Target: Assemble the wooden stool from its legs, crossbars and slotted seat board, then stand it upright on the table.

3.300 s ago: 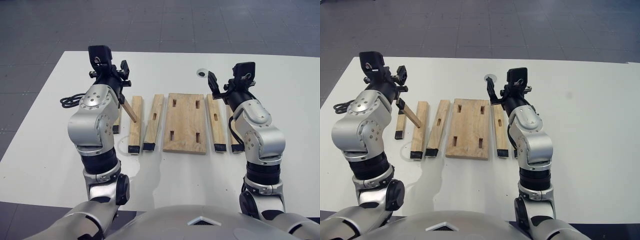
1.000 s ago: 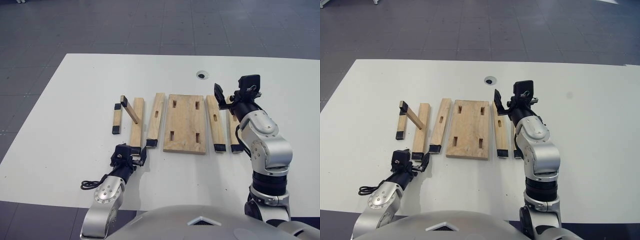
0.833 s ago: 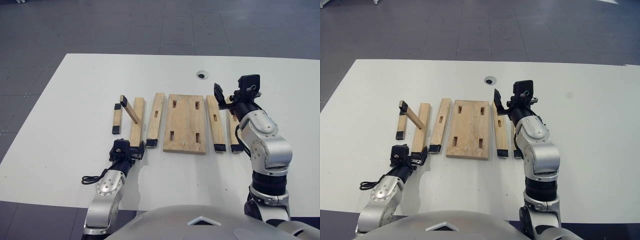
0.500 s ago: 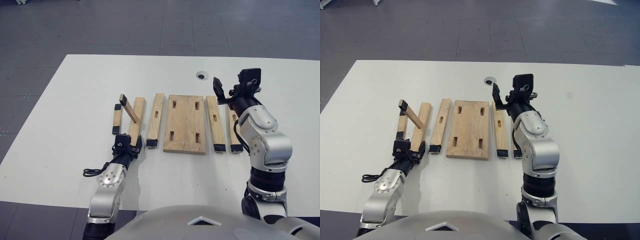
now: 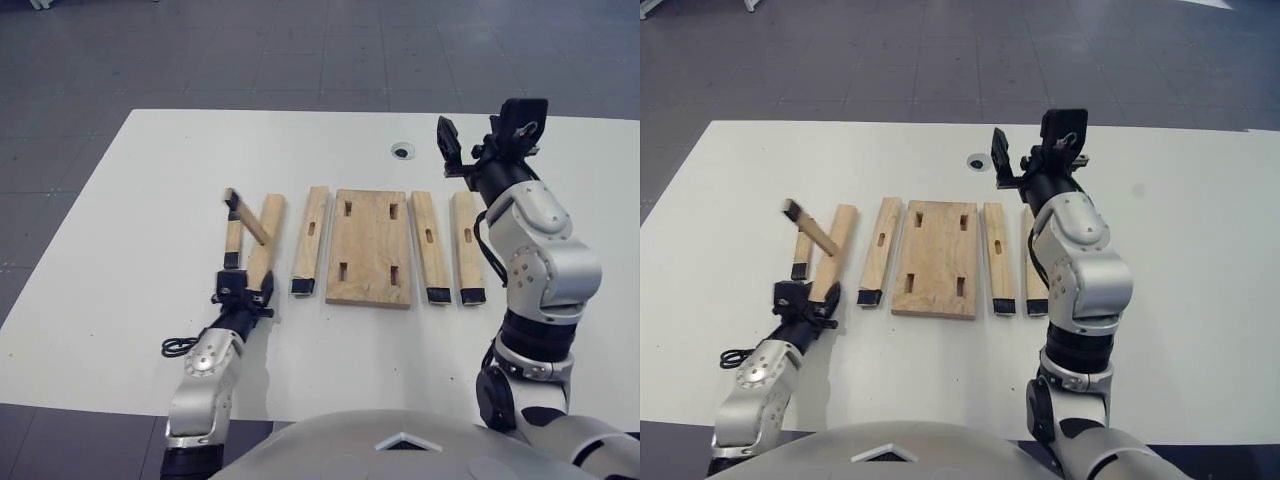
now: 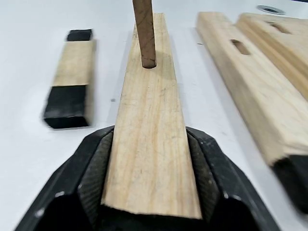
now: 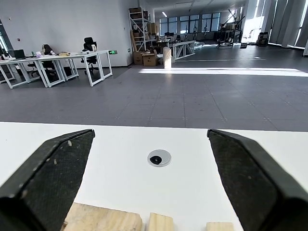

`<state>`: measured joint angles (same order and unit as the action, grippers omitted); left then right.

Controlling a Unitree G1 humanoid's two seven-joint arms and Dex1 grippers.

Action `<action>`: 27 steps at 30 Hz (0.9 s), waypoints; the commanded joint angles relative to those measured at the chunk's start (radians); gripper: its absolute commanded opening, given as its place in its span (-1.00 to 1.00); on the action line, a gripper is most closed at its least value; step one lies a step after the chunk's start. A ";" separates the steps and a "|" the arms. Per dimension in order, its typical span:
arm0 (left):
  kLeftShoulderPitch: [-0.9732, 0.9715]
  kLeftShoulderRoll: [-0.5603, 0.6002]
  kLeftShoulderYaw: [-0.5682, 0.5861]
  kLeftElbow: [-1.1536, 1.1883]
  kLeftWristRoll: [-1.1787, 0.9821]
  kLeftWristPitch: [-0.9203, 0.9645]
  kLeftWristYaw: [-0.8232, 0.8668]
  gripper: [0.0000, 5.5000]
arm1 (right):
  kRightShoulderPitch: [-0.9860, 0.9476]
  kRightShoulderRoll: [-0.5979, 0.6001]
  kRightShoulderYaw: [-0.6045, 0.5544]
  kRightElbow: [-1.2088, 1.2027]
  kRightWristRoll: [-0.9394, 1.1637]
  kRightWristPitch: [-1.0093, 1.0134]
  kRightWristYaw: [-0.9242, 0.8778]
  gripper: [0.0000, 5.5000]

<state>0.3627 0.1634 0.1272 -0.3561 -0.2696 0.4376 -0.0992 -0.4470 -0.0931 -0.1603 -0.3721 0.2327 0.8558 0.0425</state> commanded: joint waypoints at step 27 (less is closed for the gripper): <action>-0.942 0.118 0.187 0.180 -0.876 0.401 -0.215 -0.25 | -0.559 -0.153 -0.176 0.540 0.823 0.372 0.509 1.00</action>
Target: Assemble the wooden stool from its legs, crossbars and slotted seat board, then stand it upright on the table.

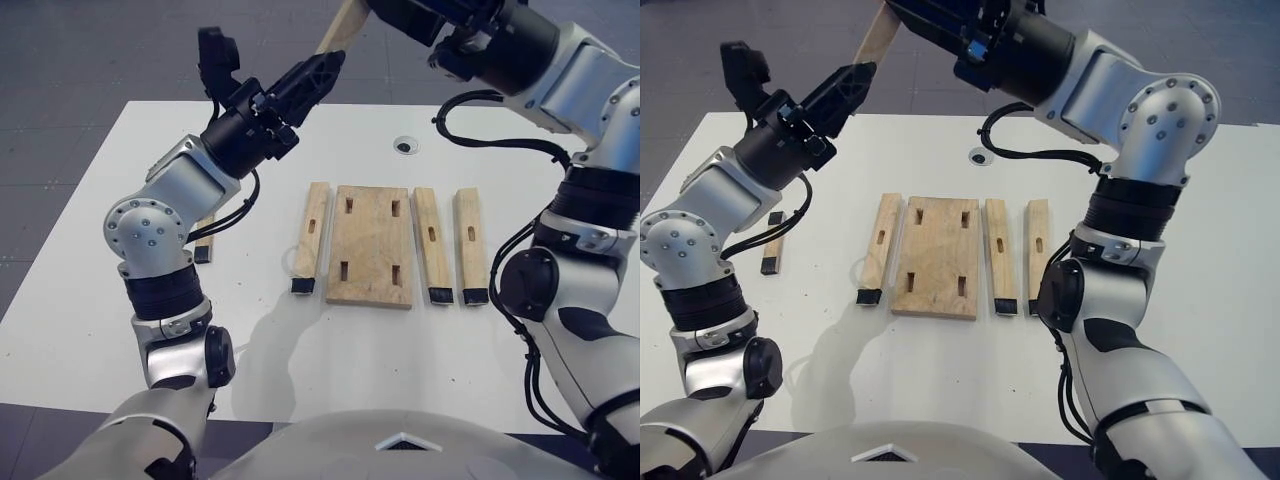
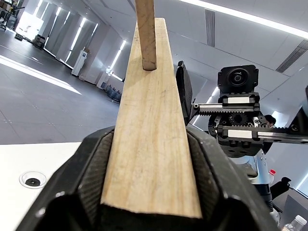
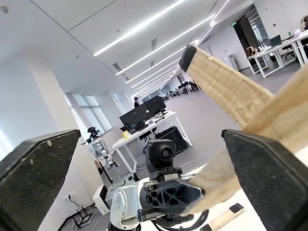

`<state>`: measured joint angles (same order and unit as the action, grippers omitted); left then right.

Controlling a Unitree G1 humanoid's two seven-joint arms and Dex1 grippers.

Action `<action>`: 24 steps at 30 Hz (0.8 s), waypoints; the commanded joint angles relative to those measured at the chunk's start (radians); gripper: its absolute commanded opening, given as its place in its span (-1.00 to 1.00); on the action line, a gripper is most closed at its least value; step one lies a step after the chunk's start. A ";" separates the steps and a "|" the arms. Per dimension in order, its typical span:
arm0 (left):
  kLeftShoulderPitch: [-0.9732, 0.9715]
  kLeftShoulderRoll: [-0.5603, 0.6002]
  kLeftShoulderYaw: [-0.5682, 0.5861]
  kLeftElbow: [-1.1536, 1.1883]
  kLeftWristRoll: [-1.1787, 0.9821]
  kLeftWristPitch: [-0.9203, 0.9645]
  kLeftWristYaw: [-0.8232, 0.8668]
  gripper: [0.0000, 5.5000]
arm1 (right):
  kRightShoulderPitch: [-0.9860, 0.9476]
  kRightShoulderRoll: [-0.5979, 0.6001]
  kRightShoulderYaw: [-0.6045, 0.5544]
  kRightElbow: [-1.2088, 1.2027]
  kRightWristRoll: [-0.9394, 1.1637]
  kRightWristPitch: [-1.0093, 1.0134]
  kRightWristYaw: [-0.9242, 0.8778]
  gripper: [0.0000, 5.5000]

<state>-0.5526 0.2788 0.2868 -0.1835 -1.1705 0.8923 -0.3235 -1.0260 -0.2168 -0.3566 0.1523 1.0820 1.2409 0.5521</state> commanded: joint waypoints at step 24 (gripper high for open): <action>0.122 0.104 -0.095 -0.031 -0.109 0.074 -0.173 -0.25 | 0.074 -0.059 0.064 0.048 0.104 0.012 0.245 0.84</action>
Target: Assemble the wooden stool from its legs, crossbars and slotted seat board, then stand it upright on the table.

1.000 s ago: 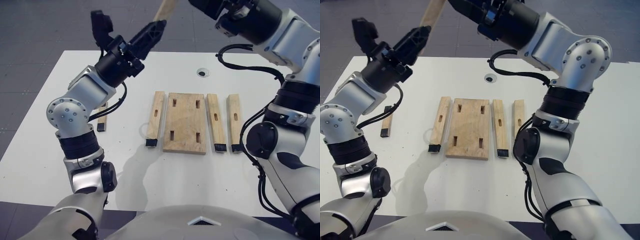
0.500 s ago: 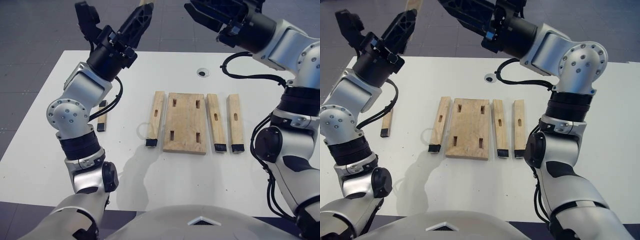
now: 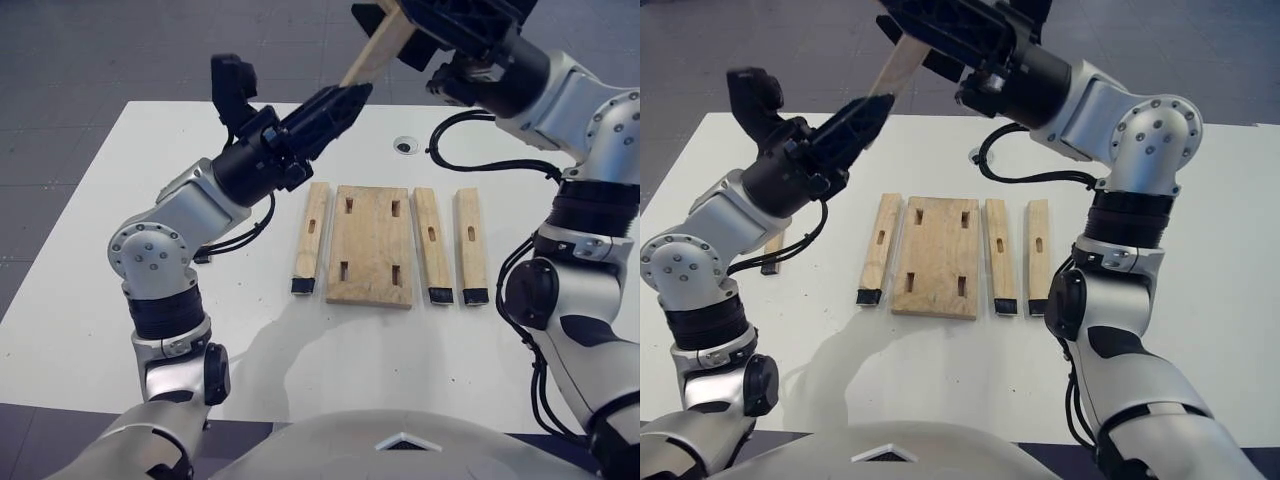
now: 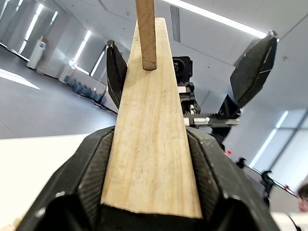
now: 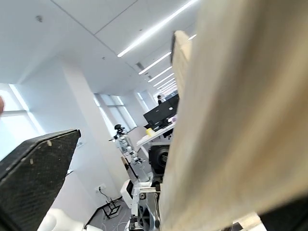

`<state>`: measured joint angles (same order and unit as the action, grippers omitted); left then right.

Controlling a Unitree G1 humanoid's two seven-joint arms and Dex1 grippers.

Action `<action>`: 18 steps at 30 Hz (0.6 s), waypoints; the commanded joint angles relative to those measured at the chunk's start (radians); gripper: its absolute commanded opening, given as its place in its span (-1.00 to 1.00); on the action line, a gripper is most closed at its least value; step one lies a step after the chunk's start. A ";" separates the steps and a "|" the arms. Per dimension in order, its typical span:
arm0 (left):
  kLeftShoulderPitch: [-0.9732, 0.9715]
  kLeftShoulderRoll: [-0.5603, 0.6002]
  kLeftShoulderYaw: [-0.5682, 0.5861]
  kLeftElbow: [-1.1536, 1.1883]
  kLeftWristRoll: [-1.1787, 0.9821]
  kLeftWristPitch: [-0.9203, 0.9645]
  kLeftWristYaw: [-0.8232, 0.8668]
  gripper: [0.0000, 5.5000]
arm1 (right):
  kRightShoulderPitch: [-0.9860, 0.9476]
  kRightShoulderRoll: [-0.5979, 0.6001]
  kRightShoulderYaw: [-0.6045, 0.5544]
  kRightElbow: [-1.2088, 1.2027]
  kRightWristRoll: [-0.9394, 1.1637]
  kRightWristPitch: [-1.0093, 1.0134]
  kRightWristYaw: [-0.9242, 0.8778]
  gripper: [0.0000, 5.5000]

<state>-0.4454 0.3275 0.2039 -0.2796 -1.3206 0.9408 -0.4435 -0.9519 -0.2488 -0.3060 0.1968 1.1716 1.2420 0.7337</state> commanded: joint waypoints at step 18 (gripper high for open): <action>0.037 0.076 -0.039 0.091 0.082 0.009 -0.118 -0.25 | 0.015 -0.067 0.056 -0.044 0.058 0.051 0.173 -0.16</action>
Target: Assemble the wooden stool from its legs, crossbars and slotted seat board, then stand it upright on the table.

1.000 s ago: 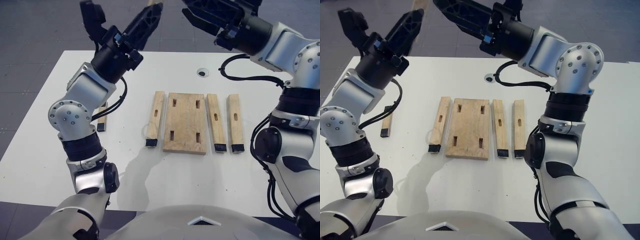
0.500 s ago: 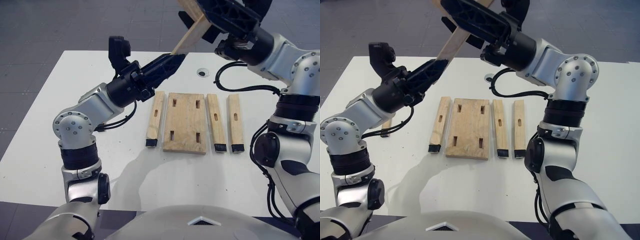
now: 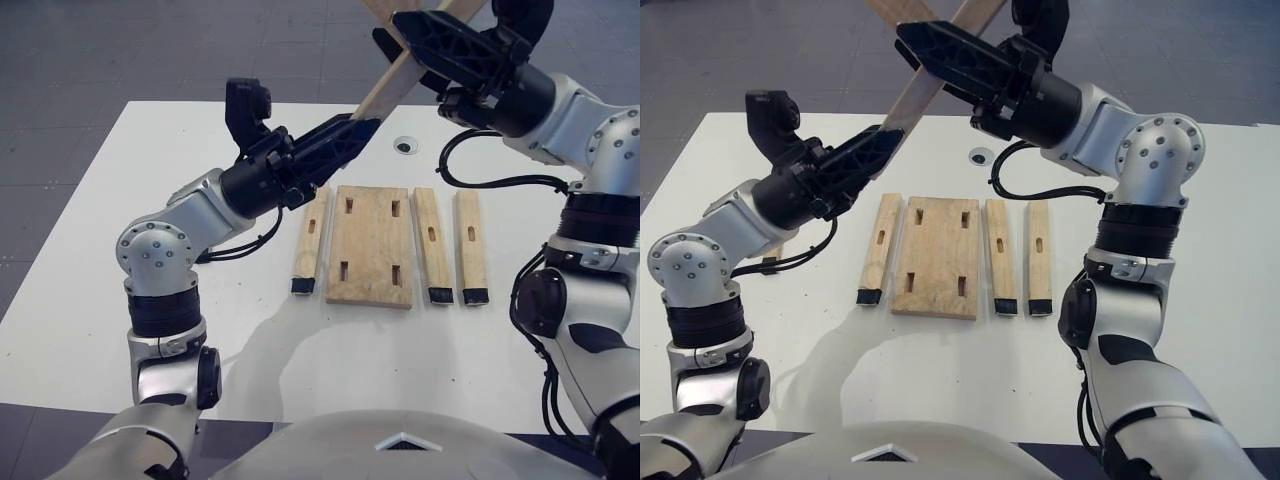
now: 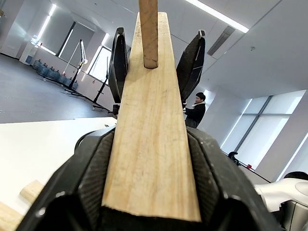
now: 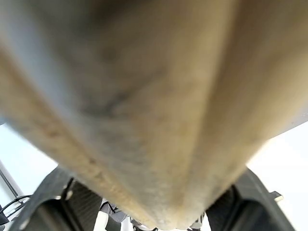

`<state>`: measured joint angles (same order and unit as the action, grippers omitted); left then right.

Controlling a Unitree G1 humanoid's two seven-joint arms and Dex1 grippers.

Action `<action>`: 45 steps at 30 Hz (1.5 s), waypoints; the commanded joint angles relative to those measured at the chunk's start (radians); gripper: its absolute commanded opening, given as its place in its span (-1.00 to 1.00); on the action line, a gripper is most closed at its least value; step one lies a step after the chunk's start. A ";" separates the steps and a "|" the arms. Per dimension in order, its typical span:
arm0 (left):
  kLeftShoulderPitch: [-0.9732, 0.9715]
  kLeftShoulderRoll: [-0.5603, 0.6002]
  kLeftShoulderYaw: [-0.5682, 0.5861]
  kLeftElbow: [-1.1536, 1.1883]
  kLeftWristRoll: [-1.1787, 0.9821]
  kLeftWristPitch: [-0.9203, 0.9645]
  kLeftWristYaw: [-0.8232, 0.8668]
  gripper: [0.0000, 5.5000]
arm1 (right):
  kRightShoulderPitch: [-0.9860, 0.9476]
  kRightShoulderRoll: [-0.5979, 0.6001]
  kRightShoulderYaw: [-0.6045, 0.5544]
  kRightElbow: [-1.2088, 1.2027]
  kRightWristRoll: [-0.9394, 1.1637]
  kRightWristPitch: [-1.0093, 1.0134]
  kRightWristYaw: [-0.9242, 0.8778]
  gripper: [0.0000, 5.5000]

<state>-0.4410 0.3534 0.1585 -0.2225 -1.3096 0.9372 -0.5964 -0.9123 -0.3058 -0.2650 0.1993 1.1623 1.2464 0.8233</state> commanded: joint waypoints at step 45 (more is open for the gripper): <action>0.107 0.414 -0.809 -0.220 1.244 -0.107 0.063 0.41 | 0.001 -0.118 0.137 0.122 -0.435 -0.427 0.109 -0.27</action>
<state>-0.3773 0.7320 -0.6352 -0.4087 -0.0806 0.8155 -0.4963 -0.9117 -0.4354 -0.1499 0.3077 0.7774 0.8712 0.9510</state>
